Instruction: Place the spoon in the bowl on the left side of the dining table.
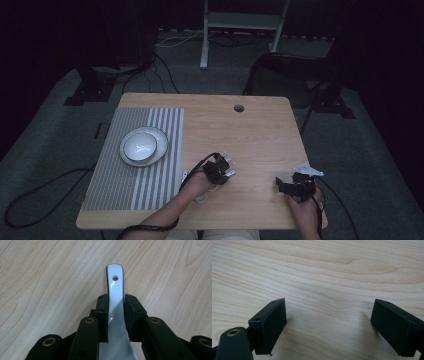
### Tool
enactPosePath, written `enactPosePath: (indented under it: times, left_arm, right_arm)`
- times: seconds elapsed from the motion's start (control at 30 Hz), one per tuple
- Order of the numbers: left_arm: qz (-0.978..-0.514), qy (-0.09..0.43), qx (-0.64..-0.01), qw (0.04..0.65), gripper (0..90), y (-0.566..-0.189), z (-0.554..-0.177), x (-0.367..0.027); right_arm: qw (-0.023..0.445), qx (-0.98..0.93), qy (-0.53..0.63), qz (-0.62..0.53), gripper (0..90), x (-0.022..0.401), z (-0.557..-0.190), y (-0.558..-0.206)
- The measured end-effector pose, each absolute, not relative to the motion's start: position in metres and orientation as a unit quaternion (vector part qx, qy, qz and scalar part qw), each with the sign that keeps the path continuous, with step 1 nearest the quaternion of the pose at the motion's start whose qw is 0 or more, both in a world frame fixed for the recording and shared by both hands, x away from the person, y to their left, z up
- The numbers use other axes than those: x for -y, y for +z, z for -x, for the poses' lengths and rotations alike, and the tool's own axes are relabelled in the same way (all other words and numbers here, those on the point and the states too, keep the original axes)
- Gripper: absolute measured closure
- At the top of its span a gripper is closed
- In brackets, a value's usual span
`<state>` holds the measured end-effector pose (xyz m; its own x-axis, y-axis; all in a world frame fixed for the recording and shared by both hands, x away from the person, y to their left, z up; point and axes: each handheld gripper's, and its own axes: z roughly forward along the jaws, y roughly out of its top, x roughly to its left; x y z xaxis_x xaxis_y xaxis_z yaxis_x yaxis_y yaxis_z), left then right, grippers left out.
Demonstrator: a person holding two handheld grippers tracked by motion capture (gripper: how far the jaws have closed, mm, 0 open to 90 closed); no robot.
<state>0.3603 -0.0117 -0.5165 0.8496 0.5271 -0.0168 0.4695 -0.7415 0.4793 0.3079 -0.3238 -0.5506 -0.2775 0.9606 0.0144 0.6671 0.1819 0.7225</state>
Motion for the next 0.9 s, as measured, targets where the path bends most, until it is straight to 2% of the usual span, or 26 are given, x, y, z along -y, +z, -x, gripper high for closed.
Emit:
enactPosePath:
  times: [0.9]
  left_arm:
    - [-0.914,0.073,-0.276,0.287,74.9,-0.483,-0.359,-0.004]
  right_arm:
    - [0.231,-0.733,0.318,-0.555,12.7,0.324,-0.308,-0.551]
